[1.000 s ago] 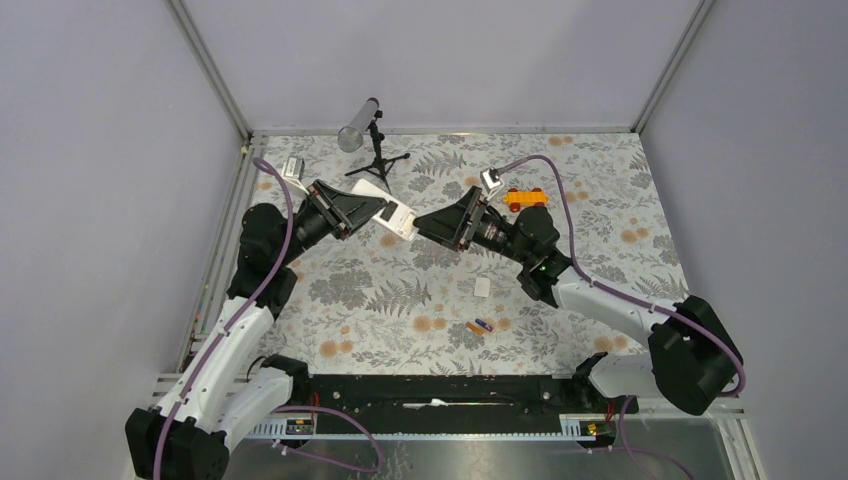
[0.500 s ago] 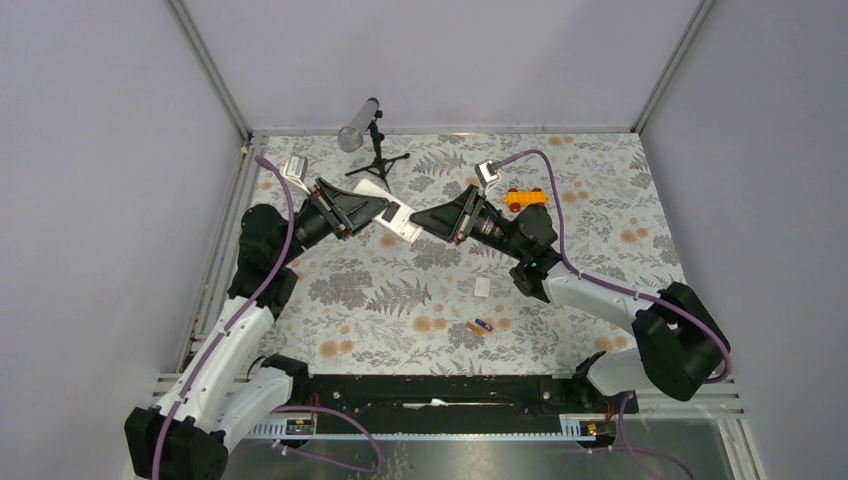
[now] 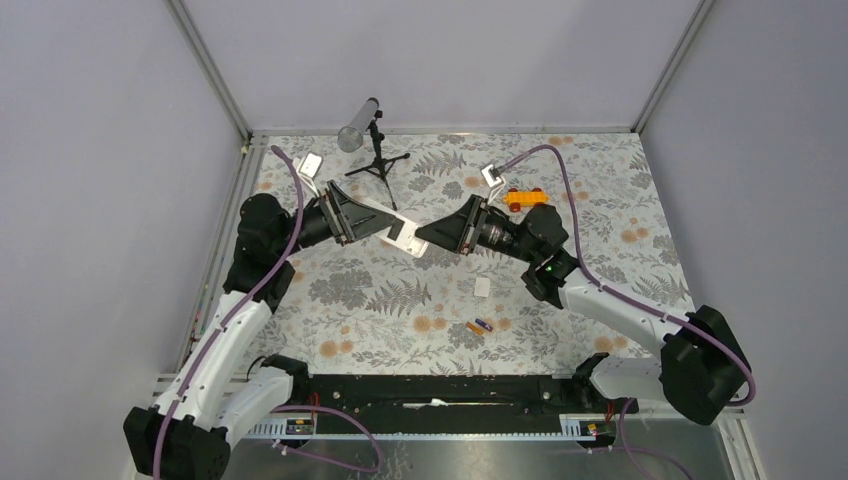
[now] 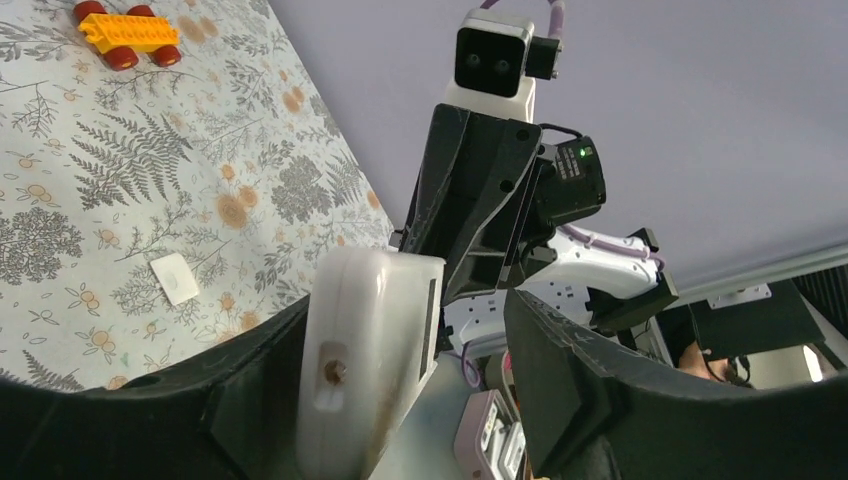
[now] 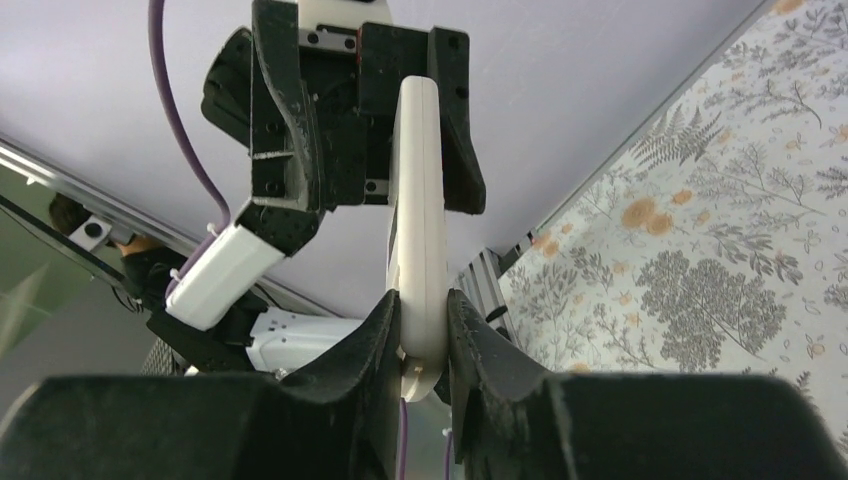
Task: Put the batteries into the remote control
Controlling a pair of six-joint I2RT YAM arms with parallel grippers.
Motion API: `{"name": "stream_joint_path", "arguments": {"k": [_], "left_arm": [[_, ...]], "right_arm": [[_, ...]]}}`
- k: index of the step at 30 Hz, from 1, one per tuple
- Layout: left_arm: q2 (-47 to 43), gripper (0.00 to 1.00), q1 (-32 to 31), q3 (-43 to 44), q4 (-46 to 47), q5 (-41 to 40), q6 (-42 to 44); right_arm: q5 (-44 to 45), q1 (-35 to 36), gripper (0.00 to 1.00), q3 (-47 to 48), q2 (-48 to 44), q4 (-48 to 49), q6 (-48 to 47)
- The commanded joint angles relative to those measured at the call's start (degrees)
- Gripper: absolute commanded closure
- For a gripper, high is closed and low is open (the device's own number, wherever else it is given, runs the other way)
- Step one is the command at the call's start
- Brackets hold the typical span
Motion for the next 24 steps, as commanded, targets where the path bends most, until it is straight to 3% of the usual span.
{"name": "stream_joint_path", "arguments": {"k": [1,6,10,15,17,21,24], "left_arm": [[0.7,0.34,1.0,2.4,2.6,7.4,3.5],[1.6,0.49,1.0,1.3,9.5,12.0,-0.4],[2.0,0.62,1.0,0.9,9.8,15.5,-0.6],[1.9,0.95,1.0,1.9,4.8,17.0,3.8],[1.8,1.00,1.0,3.0,0.1,16.2,7.7],[0.8,1.00,1.2,4.5,-7.2,11.9,15.4],[0.4,1.00,1.7,5.4,-13.7,5.6,20.6]], "right_arm": [[-3.6,0.4,1.00,1.6,-1.9,-2.5,-3.6],[-4.1,0.3,1.00,1.5,-0.9,-1.6,-1.4],[-3.1,0.3,1.00,1.9,-0.1,-1.0,0.1],[-2.0,0.3,0.97,3.2,0.3,-4.3,-0.5],[-1.3,0.3,0.84,3.8,0.0,-6.8,-1.1],[2.9,-0.2,0.38,5.4,-2.6,-17.3,-3.4],[8.7,-1.2,0.20,5.7,-7.0,-28.2,-5.3]]}}
